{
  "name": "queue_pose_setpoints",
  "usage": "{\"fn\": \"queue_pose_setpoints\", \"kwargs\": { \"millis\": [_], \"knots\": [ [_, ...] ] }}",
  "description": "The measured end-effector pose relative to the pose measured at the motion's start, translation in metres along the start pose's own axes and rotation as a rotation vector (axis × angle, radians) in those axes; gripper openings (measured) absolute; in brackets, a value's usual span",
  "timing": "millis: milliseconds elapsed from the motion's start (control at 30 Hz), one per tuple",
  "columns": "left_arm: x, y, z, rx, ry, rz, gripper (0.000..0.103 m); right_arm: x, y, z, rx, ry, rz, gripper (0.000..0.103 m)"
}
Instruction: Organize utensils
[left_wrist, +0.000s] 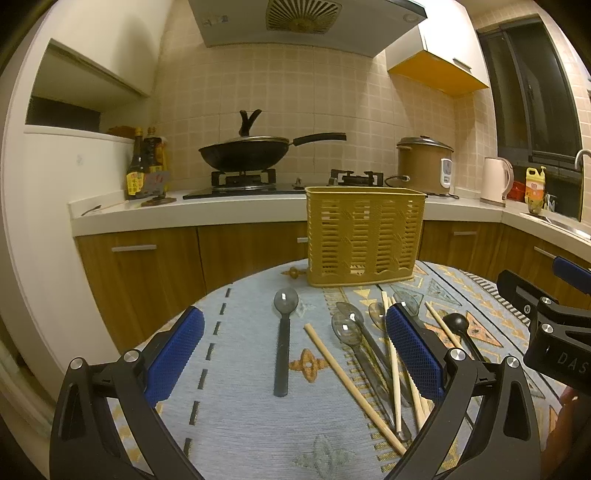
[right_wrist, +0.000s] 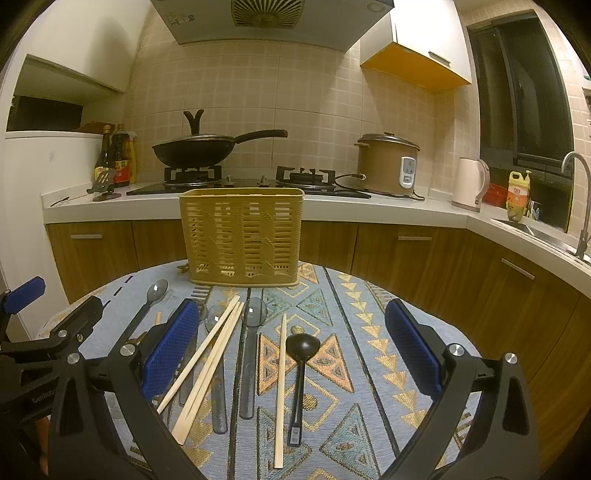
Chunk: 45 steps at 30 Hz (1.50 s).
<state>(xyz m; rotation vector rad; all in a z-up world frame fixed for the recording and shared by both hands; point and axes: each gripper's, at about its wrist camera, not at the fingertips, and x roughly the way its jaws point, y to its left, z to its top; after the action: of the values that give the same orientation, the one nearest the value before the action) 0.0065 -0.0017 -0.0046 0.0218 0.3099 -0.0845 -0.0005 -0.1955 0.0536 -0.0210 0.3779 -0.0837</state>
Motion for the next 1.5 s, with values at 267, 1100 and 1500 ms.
{"fn": "queue_pose_setpoints", "kwargs": {
  "millis": [267, 1100, 1500],
  "knots": [
    [0.0011, 0.0007, 0.0001, -0.004, 0.005, -0.003, 0.096, -0.0009, 0.0005, 0.0007, -0.003, -0.001, 0.001, 0.095],
    [0.0001, 0.0014, 0.0013, -0.009, -0.001, -0.012, 0.096, -0.0038, 0.0062, 0.0032, -0.026, -0.001, -0.021, 0.095],
    [0.0013, 0.0018, 0.0018, -0.015, 0.003, -0.013, 0.096, -0.0023, 0.0021, 0.0024, -0.003, 0.006, -0.033, 0.095]
  ]
}}
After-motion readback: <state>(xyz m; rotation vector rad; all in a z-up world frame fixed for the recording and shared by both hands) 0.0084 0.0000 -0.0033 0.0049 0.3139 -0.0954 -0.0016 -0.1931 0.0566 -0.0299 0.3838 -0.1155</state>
